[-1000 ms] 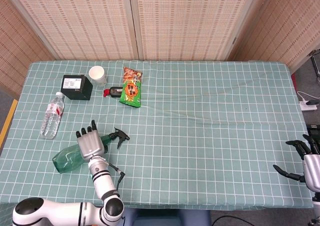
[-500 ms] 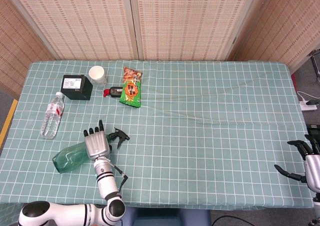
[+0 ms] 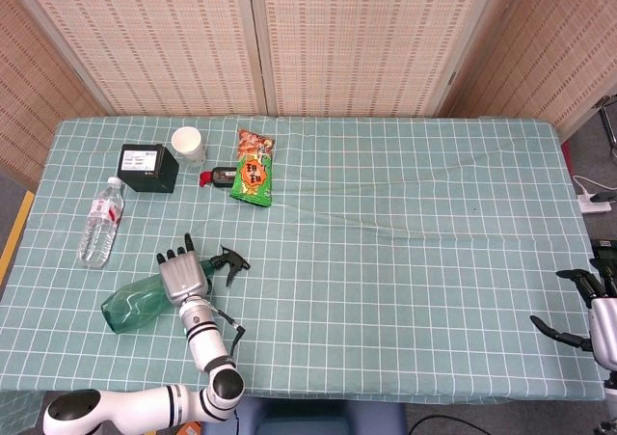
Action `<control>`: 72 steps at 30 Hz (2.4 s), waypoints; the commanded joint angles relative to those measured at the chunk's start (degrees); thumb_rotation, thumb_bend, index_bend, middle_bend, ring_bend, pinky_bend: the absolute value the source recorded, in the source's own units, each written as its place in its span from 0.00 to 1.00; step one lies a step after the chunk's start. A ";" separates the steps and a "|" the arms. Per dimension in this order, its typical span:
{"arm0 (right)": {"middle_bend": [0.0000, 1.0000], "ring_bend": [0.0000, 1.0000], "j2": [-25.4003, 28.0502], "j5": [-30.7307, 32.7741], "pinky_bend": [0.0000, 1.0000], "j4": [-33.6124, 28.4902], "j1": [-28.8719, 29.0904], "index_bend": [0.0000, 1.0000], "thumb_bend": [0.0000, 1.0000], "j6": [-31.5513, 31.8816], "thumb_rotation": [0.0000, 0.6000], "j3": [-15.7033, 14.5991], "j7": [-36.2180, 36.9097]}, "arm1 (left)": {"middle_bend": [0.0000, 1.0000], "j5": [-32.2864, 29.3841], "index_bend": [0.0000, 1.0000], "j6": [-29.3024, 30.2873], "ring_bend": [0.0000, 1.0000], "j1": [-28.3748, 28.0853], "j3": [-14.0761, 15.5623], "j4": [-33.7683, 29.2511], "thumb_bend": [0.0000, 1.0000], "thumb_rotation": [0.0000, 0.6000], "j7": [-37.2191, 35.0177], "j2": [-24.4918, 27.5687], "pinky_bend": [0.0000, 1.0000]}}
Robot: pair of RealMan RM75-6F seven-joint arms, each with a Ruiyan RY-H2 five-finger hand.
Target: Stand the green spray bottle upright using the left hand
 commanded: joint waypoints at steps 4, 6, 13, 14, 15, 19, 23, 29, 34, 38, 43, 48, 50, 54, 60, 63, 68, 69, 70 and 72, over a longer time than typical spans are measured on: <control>0.33 0.13 -0.01 -0.05 0.07 0.05 0.01 0.31 0.00 0.00 1.00 -0.01 0.05 | 0.27 0.06 0.05 -0.40 0.19 0.85 0.04 -0.05 0.23 1.00 -0.04 0.57 0.15; 0.33 0.13 -0.03 -0.10 0.07 0.07 -0.01 0.31 0.00 0.06 1.00 -0.02 0.11 | 0.27 0.13 0.06 -0.62 0.19 1.16 0.21 -0.03 0.23 1.00 0.09 0.90 0.15; 0.33 0.13 -0.07 -0.20 0.07 0.24 -0.04 0.31 0.00 0.14 1.00 -0.03 0.25 | 0.30 -1.18 0.09 -1.73 0.21 2.18 0.32 0.66 0.23 1.00 1.21 1.53 0.16; 0.33 0.13 -0.08 -0.18 0.07 0.22 -0.03 0.31 0.00 0.14 1.00 -0.02 0.22 | 0.30 -1.48 0.09 -1.94 0.21 2.33 0.22 0.79 0.23 1.00 1.24 1.50 0.16; 0.33 0.13 -0.08 -0.18 0.07 0.20 -0.03 0.31 0.00 0.15 1.00 -0.01 0.19 | 0.31 -1.57 0.09 -2.07 0.22 2.43 0.24 0.84 0.23 1.00 1.24 1.51 0.16; 0.33 0.13 -0.10 -0.13 0.07 0.14 -0.02 0.31 0.00 0.14 1.00 0.02 0.00 | 0.33 -1.41 0.12 -2.52 0.23 2.58 0.36 1.21 0.23 1.00 1.15 1.56 0.17; 0.33 0.13 -0.09 -0.10 0.07 0.08 -0.03 0.31 0.00 0.14 1.00 0.03 -0.03 | 0.39 -0.47 0.17 -2.62 0.28 2.63 0.74 1.26 0.24 1.00 0.80 1.76 0.20; 0.33 0.13 -0.05 -0.15 0.07 0.10 -0.02 0.31 0.00 0.10 1.00 0.00 0.07 | 0.49 0.53 0.27 -2.57 0.35 2.95 1.10 1.43 0.25 1.00 0.19 1.94 0.24; 0.33 0.13 -0.04 -0.19 0.07 0.16 -0.02 0.31 0.00 0.11 1.00 -0.01 0.22 | 0.63 1.29 0.41 -2.58 0.47 3.27 1.44 1.61 0.27 1.00 -0.20 2.09 0.28; 0.33 0.13 -0.01 -0.20 0.07 0.14 -0.02 0.31 0.00 0.11 1.00 0.00 0.26 | 0.70 2.76 0.48 -2.84 0.50 3.33 1.78 1.10 0.29 1.00 -0.99 2.55 0.30; 0.33 0.13 -0.02 -0.16 0.07 0.16 -0.03 0.31 0.00 0.10 1.00 0.01 0.33 | 0.73 6.84 0.53 -3.92 0.51 2.55 1.67 -2.31 0.30 1.00 -3.37 4.43 0.31; 0.33 0.13 -0.13 -0.20 0.07 0.47 -0.13 0.31 0.00 0.36 1.00 0.05 0.74 | 0.74 11.83 0.56 -5.85 0.51 2.46 -0.74 -8.87 0.30 1.00 -9.50 8.71 0.31; 0.33 0.13 -0.16 -0.23 0.07 0.53 -0.14 0.31 0.00 0.41 1.00 0.05 0.81 | 0.74 12.15 0.56 -6.12 0.51 2.54 -1.10 -9.60 0.30 1.00 -10.28 9.19 0.31; 0.33 0.13 -0.25 -0.47 0.07 0.77 -0.21 0.31 0.00 0.67 1.00 0.01 1.19 | 0.75 14.96 0.56 -7.43 0.52 2.66 -4.04 -13.71 0.30 1.00 -16.19 11.48 0.31; 0.33 0.14 -1.31 -1.05 0.07 1.81 -0.33 0.32 0.00 2.05 1.00 0.31 1.10 | 0.74 20.21 0.56 -11.97 0.52 6.99 -10.57 -24.25 0.30 1.00 -37.35 17.76 0.29; 0.33 0.14 -1.93 -1.37 0.09 2.60 -0.37 0.33 0.00 2.77 1.00 0.47 1.21 | 0.74 22.63 0.56 -13.33 0.52 8.80 -12.08 -26.34 0.30 1.00 -46.07 19.67 0.28; 0.34 0.16 -2.32 -1.19 0.10 2.60 -0.34 0.34 0.00 2.86 1.00 0.62 -0.05 | 0.73 25.00 0.55 -17.24 0.51 12.16 -13.39 -27.74 0.30 1.00 -61.58 22.34 0.27; 0.35 0.16 -2.35 -1.36 0.11 2.66 -0.35 0.35 0.00 3.00 1.00 0.59 -0.12 | 0.73 25.68 0.55 -18.23 0.51 12.72 -13.32 -27.15 0.30 1.00 -64.55 22.76 0.27; 0.35 0.17 -2.43 -1.63 0.11 2.89 -0.37 0.36 0.00 3.27 1.00 0.56 0.03 | 0.73 26.27 0.55 -19.05 0.50 13.20 -13.29 -26.36 0.30 1.00 -67.35 23.12 0.27; 0.36 0.17 -2.77 -2.16 0.11 3.67 -0.48 0.37 0.00 3.98 1.00 0.52 0.68 | 0.73 26.90 0.55 -20.28 0.50 13.98 -13.72 -24.15 0.31 1.00 -73.10 23.55 0.28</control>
